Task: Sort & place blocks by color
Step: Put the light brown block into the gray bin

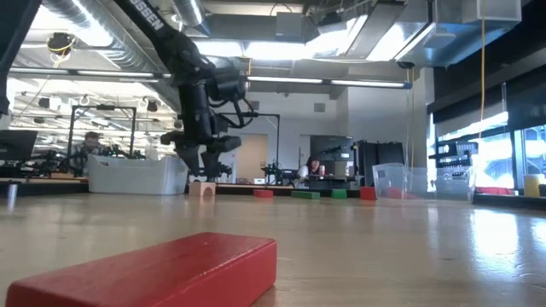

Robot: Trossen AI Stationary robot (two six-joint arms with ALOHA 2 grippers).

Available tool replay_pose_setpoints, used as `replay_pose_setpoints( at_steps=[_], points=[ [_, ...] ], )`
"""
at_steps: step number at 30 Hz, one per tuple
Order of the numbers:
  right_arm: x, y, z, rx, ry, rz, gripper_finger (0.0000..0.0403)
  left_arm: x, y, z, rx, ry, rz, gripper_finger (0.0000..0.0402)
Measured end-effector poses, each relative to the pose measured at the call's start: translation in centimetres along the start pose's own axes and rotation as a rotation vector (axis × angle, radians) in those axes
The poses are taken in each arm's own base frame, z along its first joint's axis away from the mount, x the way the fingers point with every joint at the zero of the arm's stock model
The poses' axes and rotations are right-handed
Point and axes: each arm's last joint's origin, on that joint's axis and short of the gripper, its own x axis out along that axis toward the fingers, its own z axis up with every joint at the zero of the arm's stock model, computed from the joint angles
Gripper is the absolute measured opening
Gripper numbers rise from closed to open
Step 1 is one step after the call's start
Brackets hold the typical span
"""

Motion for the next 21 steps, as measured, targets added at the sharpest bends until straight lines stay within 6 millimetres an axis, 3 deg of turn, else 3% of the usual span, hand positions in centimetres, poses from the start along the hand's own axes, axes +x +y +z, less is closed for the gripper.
replay_pose_setpoints(
  at_steps=[6,21],
  points=[
    [0.0,0.0,0.0,0.001,0.0,0.0,0.0255,0.8,0.1,-0.1,0.0,-0.008,0.047,0.0177],
    [0.0,0.0,0.0,-0.004,0.0,0.0,0.0255,1.4,1.5,0.8,-0.075,0.029,-0.025,0.0177]
  ],
)
